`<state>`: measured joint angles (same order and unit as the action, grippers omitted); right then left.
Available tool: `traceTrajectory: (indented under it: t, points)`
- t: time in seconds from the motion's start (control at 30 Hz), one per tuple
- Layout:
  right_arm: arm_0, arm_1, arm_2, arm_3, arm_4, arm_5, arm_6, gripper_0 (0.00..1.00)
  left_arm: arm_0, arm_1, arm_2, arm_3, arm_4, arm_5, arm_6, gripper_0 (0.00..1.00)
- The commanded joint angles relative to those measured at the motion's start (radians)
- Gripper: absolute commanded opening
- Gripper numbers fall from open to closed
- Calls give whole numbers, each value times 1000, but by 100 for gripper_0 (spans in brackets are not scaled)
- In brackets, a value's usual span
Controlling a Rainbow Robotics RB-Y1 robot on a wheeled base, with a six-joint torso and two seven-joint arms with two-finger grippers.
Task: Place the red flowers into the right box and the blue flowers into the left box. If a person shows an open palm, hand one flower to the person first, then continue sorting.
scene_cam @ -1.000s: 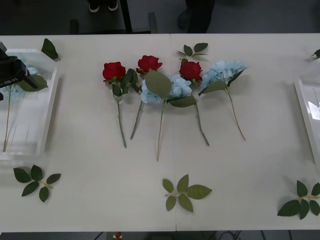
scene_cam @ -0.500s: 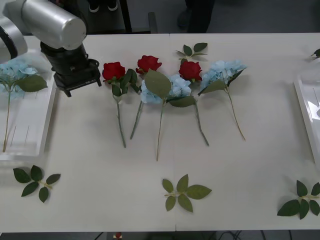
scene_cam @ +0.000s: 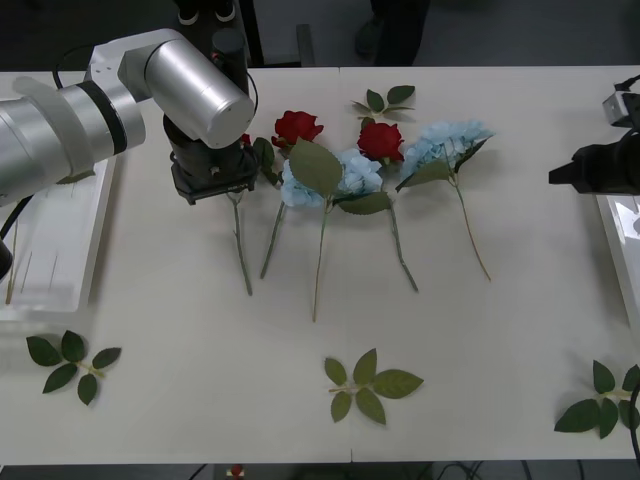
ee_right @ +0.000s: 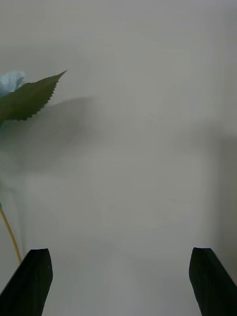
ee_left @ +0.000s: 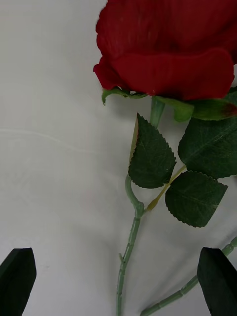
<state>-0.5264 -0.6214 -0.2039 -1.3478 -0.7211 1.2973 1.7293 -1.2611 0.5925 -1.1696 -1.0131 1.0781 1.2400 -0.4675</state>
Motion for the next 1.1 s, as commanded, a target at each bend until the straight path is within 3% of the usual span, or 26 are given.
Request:
traceTrajectory:
  t: [0.03, 0.3, 0.6, 0.9, 1.1]
  points:
    - [-26, 62, 89, -42, 75, -85, 16, 81, 51, 4, 11, 4, -43, -62, 7, 95]
    - [-50, 190, 227, -42, 215, -191, -2, 81, 112, -8, 11, 4, -113, -123, 15, 95]
    - [-60, 256, 327, -42, 351, -247, -66, 81, 135, -23, 11, 4, -127, -178, 33, 95]
    - [-60, 261, 337, 10, 454, -263, -93, 81, 155, -48, 11, 8, -162, -238, 49, 95]
    - [-63, 270, 337, 101, 451, -368, -91, 81, 158, -51, 11, 8, -168, -260, 55, 94]
